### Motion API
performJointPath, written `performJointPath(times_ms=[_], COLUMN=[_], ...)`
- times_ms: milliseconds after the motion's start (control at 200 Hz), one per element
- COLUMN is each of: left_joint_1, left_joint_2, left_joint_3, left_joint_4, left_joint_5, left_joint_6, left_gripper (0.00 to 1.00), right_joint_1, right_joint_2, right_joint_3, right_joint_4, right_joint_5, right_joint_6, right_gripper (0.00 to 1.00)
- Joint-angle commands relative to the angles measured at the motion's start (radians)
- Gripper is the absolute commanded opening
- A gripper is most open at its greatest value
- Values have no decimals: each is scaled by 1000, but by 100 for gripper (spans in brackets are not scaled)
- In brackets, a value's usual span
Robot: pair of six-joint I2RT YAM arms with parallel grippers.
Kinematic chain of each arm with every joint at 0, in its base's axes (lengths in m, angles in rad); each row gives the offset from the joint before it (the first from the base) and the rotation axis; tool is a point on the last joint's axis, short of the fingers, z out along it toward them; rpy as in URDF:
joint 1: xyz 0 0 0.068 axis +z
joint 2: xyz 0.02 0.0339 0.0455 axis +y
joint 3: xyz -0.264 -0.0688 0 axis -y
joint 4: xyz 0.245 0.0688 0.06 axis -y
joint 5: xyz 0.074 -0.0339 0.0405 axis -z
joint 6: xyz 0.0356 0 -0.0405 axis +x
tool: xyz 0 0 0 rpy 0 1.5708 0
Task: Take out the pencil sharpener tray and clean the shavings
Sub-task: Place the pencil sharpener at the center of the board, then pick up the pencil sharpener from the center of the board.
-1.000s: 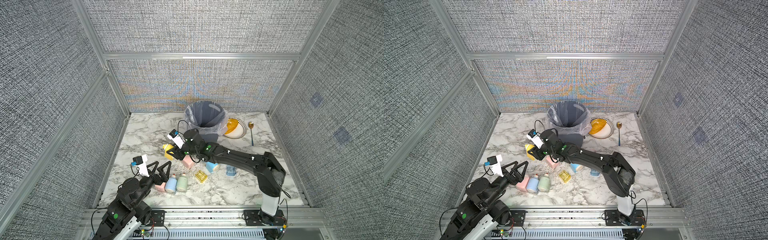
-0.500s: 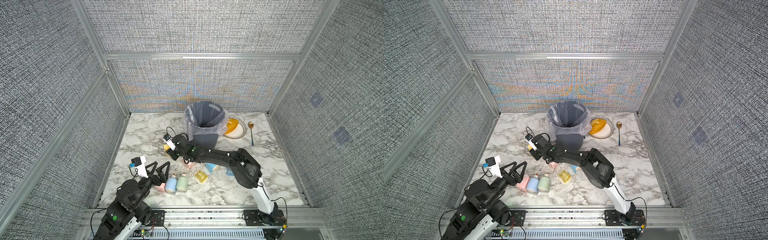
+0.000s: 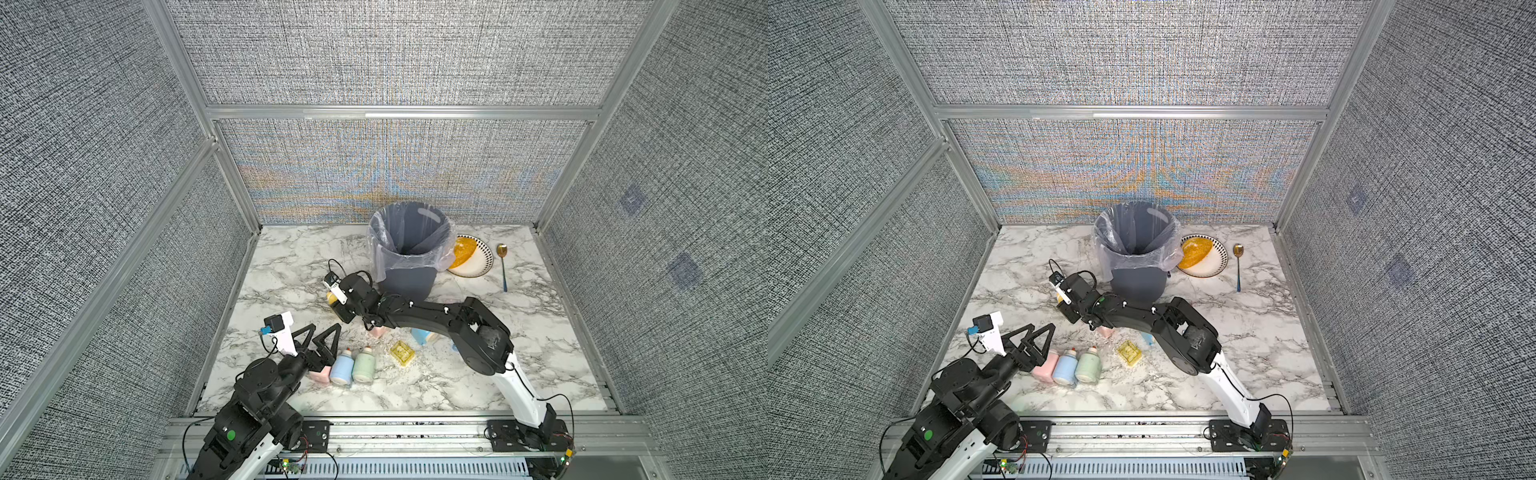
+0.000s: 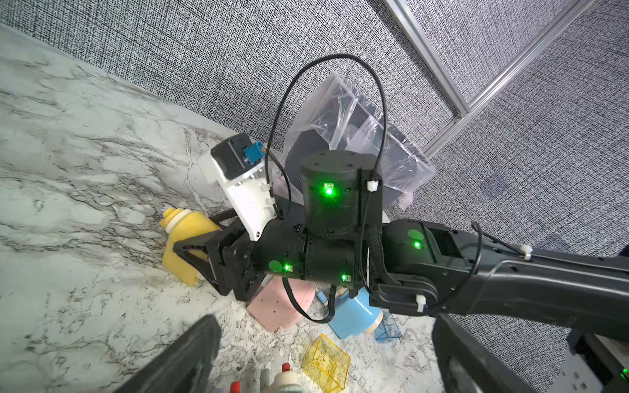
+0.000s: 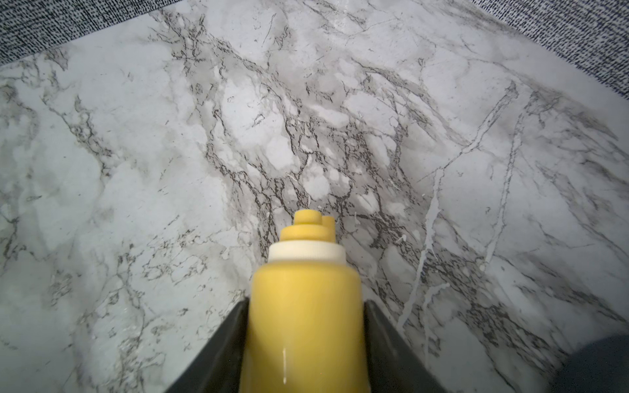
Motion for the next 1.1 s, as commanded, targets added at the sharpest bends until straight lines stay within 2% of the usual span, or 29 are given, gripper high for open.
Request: performJointPath(times_ms=[0,200,435,691,896,1091], left_joint_1=[1,1,2,1,1,3], left_joint_2=[-1,-1,-4,32,148,273], left_joint_3=[-5,-3,22,90,102,102], left_joint_4=[29,35,7,-79,-70,-29], left_joint_5=[10,16,-6,-71,-58,-46], left_joint_6=[-7,-10,8,53,51,57], left_gripper=[100,100,100,100,100,100], right_joint_1=[3,2,8,18,57,115], right_joint_2=[-4,-57,-188,-446,-646,-751], right_joint_3=[-3,-16,-42,-332,-571,-721], right_joint_4=[-23,-36,-101,-74,-61,-65], right_joint_5=[-3,-21,-33,-43,-24,-1], right_joint_6=[15,31,88,182,284,394], right_gripper=[66,74,82,83,83,83])
